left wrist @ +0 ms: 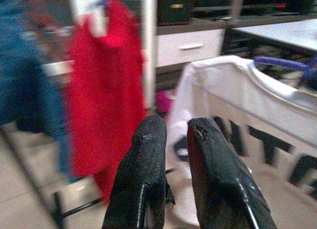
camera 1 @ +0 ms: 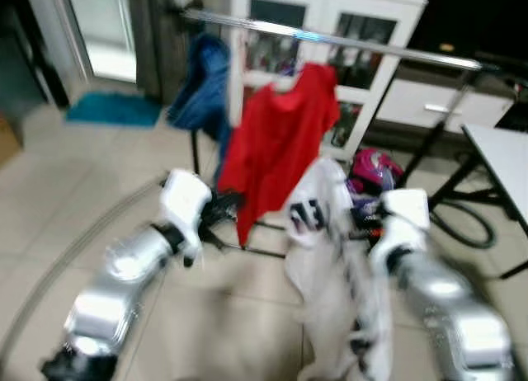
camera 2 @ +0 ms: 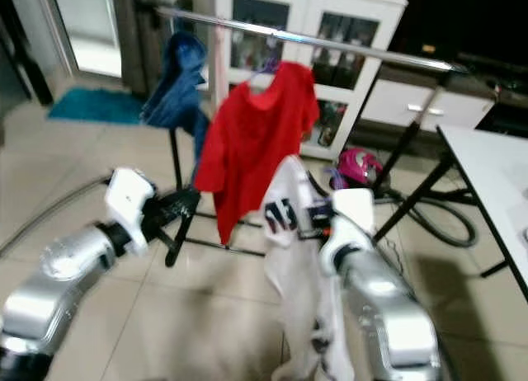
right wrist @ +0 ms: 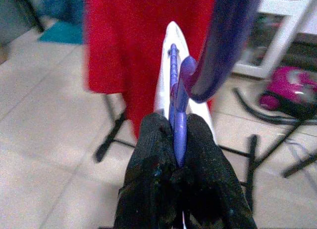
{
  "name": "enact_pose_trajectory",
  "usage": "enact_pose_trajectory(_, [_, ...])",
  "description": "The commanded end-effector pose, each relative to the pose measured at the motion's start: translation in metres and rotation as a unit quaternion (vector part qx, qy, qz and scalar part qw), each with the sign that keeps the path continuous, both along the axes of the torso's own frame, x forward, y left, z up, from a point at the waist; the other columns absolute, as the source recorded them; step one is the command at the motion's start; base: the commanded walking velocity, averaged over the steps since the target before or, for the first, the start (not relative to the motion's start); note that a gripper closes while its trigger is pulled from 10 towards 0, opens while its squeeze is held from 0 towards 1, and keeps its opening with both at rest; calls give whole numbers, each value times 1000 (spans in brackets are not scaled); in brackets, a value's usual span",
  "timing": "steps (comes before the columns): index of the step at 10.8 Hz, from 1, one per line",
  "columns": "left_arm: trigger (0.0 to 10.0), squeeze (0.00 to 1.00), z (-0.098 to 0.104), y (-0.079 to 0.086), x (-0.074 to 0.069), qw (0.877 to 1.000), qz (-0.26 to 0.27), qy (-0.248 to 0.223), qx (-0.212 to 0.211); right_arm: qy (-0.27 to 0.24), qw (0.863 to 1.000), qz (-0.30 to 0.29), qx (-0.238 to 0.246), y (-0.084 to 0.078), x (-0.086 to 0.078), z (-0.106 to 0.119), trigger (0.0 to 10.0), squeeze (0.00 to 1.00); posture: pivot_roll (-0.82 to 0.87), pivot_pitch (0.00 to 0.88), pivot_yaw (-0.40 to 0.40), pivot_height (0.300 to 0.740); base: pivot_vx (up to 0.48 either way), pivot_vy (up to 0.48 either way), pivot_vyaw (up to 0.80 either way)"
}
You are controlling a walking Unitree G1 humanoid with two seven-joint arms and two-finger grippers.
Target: Hang hanger
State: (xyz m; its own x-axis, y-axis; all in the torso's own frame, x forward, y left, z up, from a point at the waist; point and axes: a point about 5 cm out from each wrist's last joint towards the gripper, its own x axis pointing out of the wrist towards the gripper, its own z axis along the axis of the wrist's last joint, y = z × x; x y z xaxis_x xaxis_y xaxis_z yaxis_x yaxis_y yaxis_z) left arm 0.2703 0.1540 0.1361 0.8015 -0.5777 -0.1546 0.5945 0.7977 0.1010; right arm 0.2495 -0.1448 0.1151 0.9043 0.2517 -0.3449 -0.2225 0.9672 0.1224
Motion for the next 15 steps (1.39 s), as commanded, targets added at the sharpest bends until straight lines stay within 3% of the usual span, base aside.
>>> enact_pose_trajectory(1, [10000, 0, 3, -9, 3, 1000, -14, -9, -1, -27, 1000, -13, -8, -7, 4, 11, 10000, 0, 52, 0, -93, 740, 0, -480, 0])
enact_pose_trajectory(2, [10000, 0, 3, -13, 7, 1000, -16, -1, -22, -37, 999, -7, -5, -5, 7, 14, 10000, 0, 49, 0, -91, 740, 0, 0, 0])
enact_pose_trajectory(3, [10000, 157, 3, -17, 10, 998, -27, 13, -48, -52, 999, 6, -8, -2, 10, 19, 10000, 0, 47, 0, -90, 740, 0, 0, 0])
enact_pose_trajectory(4, [10000, 1000, 0, -22, 15, 995, -51, 44, -72, -73, 997, 25, -20, 1, 15, 27, 10000, 0, 41, 0, -90, 740, 0, 0, 0])
enact_pose_trajectory(5, [10000, 1000, -4, -27, 22, 990, -69, 78, -90, -95, 994, 47, -35, 5, 21, 37, 10000, 0, 38, 0, -88, 740, 0, 0, 0])
enact_pose_trajectory(7, [10000, 1000, 7, -50, 38, 969, -124, 120, -179, -149, 979, 101, -97, 16, 26, 57, 10000, 0, 22, 0, -74, 740, 0, 0, 0])
enact_pose_trajectory(8, [10000, 1000, 7, -54, 41, 964, -131, 132, -190, -157, 976, 109, -104, 19, 26, 60, 10000, 0, 16, 0, -68, 740, 0, 0, 0])
enact_pose_trajectory(9, [10000, 592, 9, -59, 44, 949, -155, 150, -229, -168, 972, 121, -115, 24, 24, 64, 10000, 0, 9, 0, -60, 740, 0, 0, 0])
enact_pose_trajectory(10, [10000, 0, 12, -63, 45, 939, -180, 154, -249, -174, 968, 135, -118, 30, 23, 66, 10000, 0, 4, 0, -55, 740, 0, 0, 0])
enact_pose_trajectory(15, [10000, 0, 9, -65, 60, 936, -189, 160, -251, -195, 961, 175, -94, 39, 14, 77, 10000, 0, -23, 0, -30, 740, 0, 0, 0])
